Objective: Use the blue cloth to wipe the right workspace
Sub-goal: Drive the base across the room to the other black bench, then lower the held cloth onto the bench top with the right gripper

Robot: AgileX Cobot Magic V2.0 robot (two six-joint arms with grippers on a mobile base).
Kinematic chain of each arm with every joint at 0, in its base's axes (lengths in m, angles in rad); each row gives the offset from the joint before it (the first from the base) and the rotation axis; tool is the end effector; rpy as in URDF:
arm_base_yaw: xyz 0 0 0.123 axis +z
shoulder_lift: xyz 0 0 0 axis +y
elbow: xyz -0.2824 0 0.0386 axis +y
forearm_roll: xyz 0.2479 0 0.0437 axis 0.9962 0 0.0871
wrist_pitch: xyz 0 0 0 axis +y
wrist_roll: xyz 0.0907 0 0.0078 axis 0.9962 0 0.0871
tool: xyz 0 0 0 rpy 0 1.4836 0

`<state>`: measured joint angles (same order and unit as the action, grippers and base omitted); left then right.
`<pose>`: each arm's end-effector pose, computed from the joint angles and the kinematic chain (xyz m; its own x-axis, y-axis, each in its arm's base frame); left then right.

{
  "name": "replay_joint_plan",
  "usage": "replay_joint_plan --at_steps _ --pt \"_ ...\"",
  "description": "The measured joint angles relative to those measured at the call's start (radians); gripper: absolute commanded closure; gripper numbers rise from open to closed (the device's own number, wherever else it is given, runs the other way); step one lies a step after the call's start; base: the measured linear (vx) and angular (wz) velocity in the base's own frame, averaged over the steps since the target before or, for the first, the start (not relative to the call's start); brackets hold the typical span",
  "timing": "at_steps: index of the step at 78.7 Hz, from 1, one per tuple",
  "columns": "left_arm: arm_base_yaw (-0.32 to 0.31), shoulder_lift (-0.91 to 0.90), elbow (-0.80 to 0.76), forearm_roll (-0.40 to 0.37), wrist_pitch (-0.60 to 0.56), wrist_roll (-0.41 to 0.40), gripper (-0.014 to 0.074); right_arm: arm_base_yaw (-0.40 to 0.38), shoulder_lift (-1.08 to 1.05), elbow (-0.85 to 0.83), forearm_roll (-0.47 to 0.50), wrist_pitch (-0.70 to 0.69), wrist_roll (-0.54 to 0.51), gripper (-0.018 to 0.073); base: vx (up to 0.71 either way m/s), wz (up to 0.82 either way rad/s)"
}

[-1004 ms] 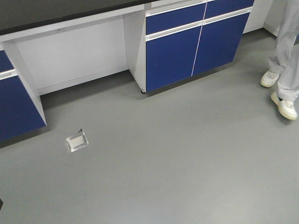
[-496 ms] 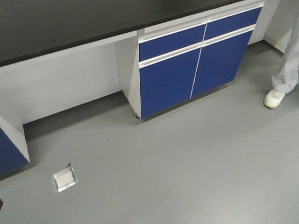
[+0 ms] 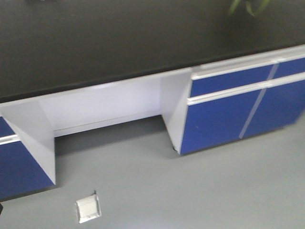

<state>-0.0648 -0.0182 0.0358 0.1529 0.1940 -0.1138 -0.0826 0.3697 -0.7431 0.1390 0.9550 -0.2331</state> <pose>0.0559 -0.0009 0.1846 -0.1203 0.0441 -0.9918 0.0400 0.9984 0.0396 0.0460 0.0065 0.3495 -0.4608 -0.1133 -0.8803 -0.0885 0.9927 -0.0814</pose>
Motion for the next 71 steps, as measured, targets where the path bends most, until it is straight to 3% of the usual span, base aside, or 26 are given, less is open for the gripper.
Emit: replay_joint_plan --at_steps 31,71 --pt "0.0 0.0 0.0 0.0 0.0 0.0 0.0603 0.0 0.0 0.0 0.0 0.0 0.0 0.0566 0.39 0.47" --pt "0.0 0.0 0.0 0.0 0.0 0.0 0.0603 0.0 0.0 0.0 0.0 0.0 0.0 0.0566 0.28 0.09"
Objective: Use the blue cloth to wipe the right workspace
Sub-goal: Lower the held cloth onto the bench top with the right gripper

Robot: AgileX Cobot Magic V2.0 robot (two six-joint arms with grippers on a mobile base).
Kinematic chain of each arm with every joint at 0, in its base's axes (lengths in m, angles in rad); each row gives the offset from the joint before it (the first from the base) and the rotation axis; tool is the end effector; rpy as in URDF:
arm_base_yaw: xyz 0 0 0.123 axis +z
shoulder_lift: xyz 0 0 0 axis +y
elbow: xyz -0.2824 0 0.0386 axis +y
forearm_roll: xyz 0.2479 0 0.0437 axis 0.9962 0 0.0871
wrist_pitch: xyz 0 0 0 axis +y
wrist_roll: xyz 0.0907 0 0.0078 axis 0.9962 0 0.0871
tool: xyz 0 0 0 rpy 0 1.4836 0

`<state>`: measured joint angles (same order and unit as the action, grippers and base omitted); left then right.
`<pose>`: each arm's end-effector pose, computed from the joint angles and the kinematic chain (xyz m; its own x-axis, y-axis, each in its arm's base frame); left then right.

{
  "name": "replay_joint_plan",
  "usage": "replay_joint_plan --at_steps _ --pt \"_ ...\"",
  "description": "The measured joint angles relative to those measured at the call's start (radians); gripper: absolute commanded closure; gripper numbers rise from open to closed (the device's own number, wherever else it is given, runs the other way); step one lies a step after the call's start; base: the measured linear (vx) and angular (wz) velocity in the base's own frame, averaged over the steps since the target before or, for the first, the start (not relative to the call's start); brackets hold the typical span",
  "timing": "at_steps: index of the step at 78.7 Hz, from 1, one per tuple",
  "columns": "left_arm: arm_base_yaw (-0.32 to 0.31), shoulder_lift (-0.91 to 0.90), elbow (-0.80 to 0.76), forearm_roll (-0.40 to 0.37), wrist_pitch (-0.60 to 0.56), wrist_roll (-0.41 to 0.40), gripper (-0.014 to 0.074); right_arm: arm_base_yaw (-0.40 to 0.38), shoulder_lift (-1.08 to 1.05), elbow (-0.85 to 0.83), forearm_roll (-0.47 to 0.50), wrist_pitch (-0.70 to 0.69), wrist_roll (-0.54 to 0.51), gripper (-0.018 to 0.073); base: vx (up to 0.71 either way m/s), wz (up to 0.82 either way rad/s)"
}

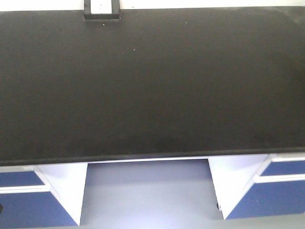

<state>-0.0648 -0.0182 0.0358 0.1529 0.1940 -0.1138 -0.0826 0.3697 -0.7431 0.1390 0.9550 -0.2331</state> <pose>0.0559 -0.0009 0.1846 -0.1203 0.0441 -0.9918 0.0400 0.9984 0.0396 0.0460 0.0065 0.3495 -0.4608 -0.1133 -0.8803 -0.0885 0.9927 -0.0814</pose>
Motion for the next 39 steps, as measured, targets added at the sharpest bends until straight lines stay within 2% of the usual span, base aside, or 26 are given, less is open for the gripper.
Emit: replay_joint_plan --at_steps 39 --pt "0.0 0.0 0.0 0.0 0.0 0.0 0.0603 0.0 0.0 0.0 0.0 0.0 0.0 0.0566 0.13 0.01"
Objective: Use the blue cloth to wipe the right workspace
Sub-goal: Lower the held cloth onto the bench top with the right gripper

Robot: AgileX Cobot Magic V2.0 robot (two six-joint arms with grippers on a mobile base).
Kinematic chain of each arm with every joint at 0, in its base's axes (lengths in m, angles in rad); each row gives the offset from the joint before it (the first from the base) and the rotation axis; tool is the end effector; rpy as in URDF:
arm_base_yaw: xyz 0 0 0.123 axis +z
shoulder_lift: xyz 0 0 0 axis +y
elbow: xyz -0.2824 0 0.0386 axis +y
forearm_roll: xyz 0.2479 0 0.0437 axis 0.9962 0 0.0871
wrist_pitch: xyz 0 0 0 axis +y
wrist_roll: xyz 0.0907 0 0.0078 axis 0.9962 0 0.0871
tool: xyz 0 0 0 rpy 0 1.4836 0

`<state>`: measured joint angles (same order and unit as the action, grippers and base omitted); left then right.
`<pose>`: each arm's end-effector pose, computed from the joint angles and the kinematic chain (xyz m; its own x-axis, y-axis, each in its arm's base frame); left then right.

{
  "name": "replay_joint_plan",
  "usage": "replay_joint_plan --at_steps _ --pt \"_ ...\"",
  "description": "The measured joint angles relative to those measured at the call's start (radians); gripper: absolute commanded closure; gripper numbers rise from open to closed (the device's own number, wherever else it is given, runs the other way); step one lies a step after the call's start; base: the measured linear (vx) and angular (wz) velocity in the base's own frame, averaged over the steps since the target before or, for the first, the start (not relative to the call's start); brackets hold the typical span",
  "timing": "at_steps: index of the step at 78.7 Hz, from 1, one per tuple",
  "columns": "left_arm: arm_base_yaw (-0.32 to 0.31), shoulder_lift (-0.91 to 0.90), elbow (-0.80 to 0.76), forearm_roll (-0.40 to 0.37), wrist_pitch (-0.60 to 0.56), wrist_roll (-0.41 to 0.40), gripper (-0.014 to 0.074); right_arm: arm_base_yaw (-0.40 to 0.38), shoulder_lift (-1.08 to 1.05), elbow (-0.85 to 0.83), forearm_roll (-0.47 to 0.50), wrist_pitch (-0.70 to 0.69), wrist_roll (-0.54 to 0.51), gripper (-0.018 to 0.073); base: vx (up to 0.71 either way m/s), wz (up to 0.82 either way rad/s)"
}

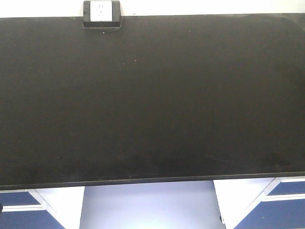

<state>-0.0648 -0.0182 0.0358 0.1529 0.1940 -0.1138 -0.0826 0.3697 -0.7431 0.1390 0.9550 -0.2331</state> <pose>0.0559 -0.0009 0.1846 -0.1203 0.0441 -0.9918 0.0400 0.9984 0.0396 0.0460 0.0065 0.3495 -0.4608 -0.1133 -0.8803 -0.0885 0.9927 -0.0814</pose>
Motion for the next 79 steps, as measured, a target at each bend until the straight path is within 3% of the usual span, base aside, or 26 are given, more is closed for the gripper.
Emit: replay_joint_plan --at_steps 52,67,79 --pt "0.0 0.0 0.0 0.0 0.0 0.0 0.0603 0.0 0.0 0.0 0.001 -0.02 0.0 0.0566 0.01 0.0" --pt "0.0 0.0 0.0 0.0 0.0 0.0 0.0603 0.0 0.021 0.0 0.06 -0.126 0.0 0.0566 0.0 0.0" --pt "0.0 0.0 0.0 0.0 0.0 0.0 0.0603 0.0 0.172 0.0 0.121 -0.182 -0.03 0.0566 0.0 0.0"
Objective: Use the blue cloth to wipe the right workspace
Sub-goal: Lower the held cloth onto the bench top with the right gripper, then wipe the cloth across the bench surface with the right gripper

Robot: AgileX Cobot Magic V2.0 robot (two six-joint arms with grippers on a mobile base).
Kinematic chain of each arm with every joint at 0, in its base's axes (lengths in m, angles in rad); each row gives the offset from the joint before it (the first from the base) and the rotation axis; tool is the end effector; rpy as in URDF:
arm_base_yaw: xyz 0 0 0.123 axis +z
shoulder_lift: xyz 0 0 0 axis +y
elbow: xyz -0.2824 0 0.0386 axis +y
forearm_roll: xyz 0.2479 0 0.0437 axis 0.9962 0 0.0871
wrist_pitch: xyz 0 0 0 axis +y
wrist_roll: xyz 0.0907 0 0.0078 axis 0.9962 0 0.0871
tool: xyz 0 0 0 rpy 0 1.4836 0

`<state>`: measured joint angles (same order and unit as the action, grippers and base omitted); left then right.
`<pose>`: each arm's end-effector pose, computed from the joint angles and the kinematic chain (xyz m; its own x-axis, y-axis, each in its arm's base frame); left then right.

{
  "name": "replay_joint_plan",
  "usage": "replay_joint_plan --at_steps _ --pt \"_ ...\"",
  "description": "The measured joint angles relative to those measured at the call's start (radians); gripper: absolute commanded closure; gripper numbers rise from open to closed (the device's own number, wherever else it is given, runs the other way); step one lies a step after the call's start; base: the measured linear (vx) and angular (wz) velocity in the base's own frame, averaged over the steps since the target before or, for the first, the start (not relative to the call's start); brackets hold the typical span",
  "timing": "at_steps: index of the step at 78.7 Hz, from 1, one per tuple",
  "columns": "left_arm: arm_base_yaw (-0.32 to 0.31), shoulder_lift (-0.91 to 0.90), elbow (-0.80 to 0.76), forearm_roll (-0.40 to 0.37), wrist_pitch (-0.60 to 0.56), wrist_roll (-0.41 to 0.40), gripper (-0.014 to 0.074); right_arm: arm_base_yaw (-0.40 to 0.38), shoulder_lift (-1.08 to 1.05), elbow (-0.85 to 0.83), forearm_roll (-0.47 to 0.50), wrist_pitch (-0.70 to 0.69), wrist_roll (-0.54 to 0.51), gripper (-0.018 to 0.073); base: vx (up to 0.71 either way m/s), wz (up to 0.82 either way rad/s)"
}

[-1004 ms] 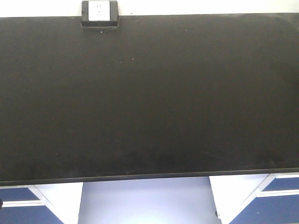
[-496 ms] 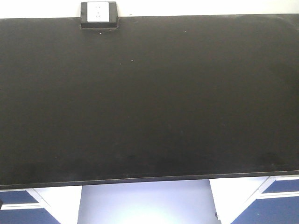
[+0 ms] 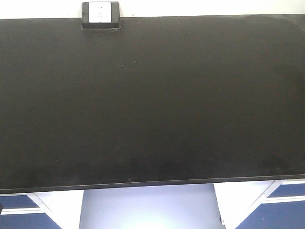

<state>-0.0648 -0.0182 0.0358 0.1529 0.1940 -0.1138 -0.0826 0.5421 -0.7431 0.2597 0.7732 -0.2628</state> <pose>0.0559 -0.0009 0.1846 -0.1203 0.0441 -0.9918 0.0400 0.9984 0.0396 0.0931 0.0087 0.3536 -0.4424 -0.0372 -0.8960 -0.1118 0.9936 0.0139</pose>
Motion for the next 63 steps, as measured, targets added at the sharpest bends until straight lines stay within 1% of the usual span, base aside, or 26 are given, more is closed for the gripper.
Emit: replay_joint_plan --at_steps 9,16,27,37,42,49,55,63 --pt "0.0 0.0 0.0 0.0 0.0 0.0 0.0603 0.0 0.188 0.0 0.049 -0.054 -0.068 0.0566 0.0 0.0" --pt "0.0 0.0 0.0 0.0 0.0 0.0 0.0603 0.0 0.362 -0.012 0.102 -0.089 -0.144 0.0566 0.0 0.0" --pt "0.0 0.0 0.0 0.0 0.0 0.0 0.0603 0.0 0.657 -0.067 0.208 -0.116 -0.285 0.0563 0.0 0.0" --pt "0.0 0.0 0.0 0.0 0.0 0.0 0.0603 0.0 0.903 -0.129 0.301 -0.129 -0.375 0.0563 0.0 0.0" --pt "0.0 0.0 0.0 0.0 0.0 0.0 0.0603 0.0 1.019 -0.161 0.336 -0.132 -0.401 0.0563 0.0 0.0" --pt "0.0 0.0 0.0 0.0 0.0 0.0 0.0603 0.0 1.146 -0.21 0.356 -0.134 -0.417 0.0563 0.0 0.0" --pt "0.0 0.0 0.0 0.0 0.0 0.0 0.0603 0.0 1.219 -0.235 0.357 -0.137 -0.421 0.0563 0.0 0.0" --pt "0.0 0.0 0.0 0.0 0.0 0.0 0.0603 0.0 1.265 -0.246 0.356 -0.159 -0.421 0.0563 0.0 0.0"
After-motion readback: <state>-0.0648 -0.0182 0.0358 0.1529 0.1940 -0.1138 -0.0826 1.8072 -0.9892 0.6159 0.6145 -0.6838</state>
